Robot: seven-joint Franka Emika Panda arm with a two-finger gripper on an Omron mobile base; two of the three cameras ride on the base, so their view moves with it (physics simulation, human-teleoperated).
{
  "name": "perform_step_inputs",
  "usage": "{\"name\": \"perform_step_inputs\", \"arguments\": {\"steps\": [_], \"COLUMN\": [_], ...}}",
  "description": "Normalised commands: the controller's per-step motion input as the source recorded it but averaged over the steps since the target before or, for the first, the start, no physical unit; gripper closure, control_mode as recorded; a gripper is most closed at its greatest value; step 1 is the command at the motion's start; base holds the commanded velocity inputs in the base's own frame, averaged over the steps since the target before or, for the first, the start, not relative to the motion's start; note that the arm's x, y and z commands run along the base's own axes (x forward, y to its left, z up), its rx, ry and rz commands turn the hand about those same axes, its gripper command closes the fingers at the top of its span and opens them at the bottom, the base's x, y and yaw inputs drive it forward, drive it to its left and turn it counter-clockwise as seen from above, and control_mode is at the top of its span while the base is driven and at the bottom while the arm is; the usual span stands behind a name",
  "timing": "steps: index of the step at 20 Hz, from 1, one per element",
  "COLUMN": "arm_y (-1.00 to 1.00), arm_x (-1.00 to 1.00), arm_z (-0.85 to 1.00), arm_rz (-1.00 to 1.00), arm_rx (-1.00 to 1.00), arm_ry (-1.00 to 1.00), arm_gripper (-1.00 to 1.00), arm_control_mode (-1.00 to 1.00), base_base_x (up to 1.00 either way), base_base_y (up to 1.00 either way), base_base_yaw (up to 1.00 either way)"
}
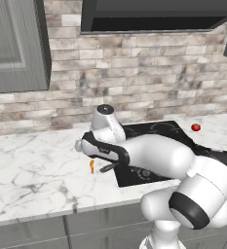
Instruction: Place both pans onto different burners. Then place the tomato and the shrimp on different pans.
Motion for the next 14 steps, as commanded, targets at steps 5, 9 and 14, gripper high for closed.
{"name": "perform_step_inputs", "arguments": {"steps": [5,9,14], "arm_y": [0.0,0.0,0.0], "arm_x": [0.0,0.0,0.0], "arm_z": [-0.08,-0.08,-0.13], "arm_rz": [0.0,0.0,0.0], "arm_rx": [-0.05,-0.06,-0.03], "arm_ry": [0.04,0.0,-0.01], "arm_gripper": [-1.0,-1.0,-1.0], "arm_control_mode": [-1.0,-1.0,-1.0], "base_base_x": [0.0,0.0,0.0], "base_base_y": [0.0,0.0,0.0], "base_base_yaw": [0.0,0.0,0.0]}}
